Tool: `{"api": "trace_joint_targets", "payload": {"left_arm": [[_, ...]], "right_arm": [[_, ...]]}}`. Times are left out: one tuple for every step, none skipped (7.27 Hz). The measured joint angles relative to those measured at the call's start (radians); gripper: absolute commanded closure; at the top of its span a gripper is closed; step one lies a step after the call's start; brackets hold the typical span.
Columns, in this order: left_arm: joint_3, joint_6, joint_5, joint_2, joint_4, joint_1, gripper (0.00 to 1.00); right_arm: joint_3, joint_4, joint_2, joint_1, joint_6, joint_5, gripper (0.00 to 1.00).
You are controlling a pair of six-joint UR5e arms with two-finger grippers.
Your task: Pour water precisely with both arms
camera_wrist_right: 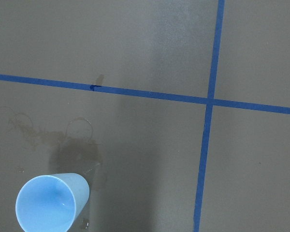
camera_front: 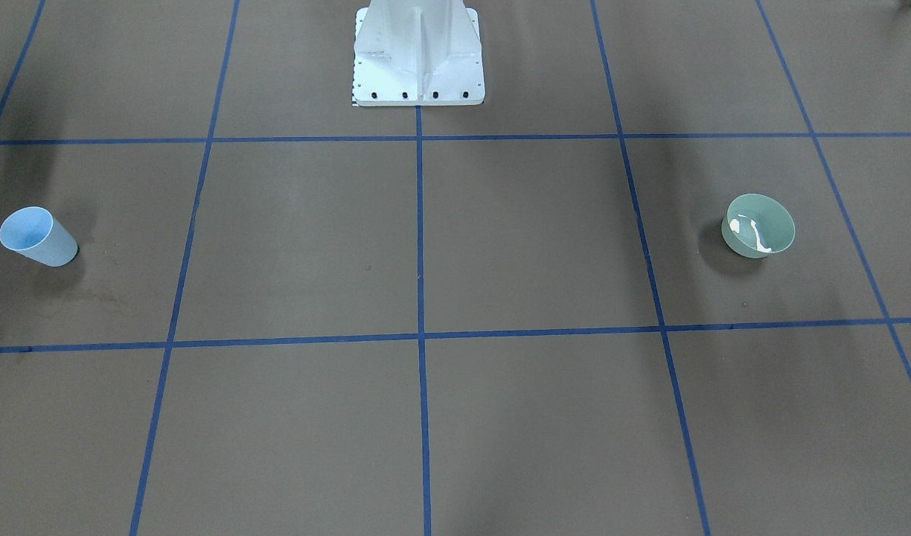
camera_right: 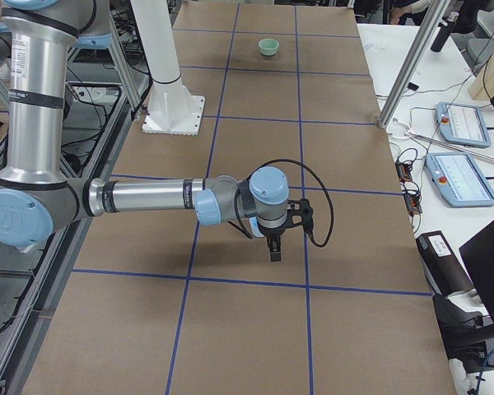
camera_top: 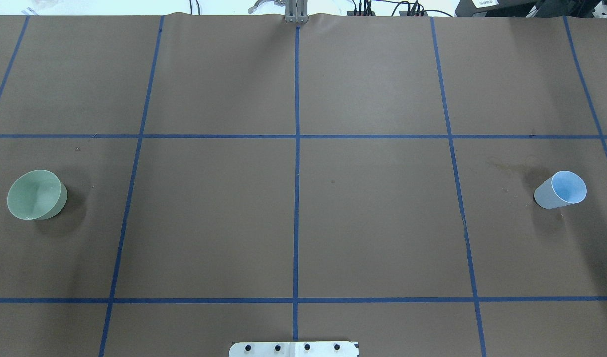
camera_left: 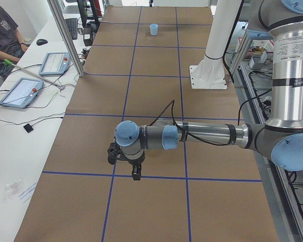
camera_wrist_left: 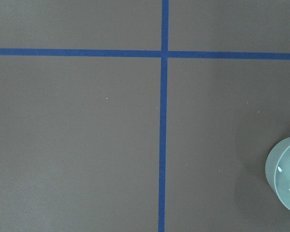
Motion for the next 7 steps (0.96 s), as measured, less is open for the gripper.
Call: {"api": "trace_joint_targets", "payload": {"left_arm": [[0.003, 0.001, 0.001, 0.0, -0.001, 0.0, 0.0], [0.006, 0.001, 0.002, 0.0, -0.002, 0.0, 0.0], [0.008, 0.002, 0.002, 0.0, -0.003, 0.0, 0.0], [0.009, 0.002, 0.002, 0.001, -0.004, 0.0, 0.0], [0.009, 0.002, 0.002, 0.002, -0.004, 0.0, 0.0], [0.009, 0.002, 0.002, 0.004, -0.005, 0.0, 0.0], [0.008, 0.002, 0.002, 0.004, -0.005, 0.0, 0.0]], "right_arm": [[-0.001, -0.002, -0.001, -0.007, -0.001, -0.021, 0.0], [-0.001, -0.005, -0.003, -0.015, -0.002, -0.039, 0.0], [-0.003, -0.008, -0.007, -0.021, -0.014, -0.049, 0.0], [-0.008, -0.021, -0.008, -0.025, -0.057, -0.058, 0.0], [-0.016, -0.052, -0.008, -0.027, -0.117, -0.068, 0.0], [-0.021, -0.092, -0.005, -0.027, -0.171, -0.076, 0.0], [-0.022, -0.133, 0.0, -0.025, -0.205, -0.08, 0.0]]}}
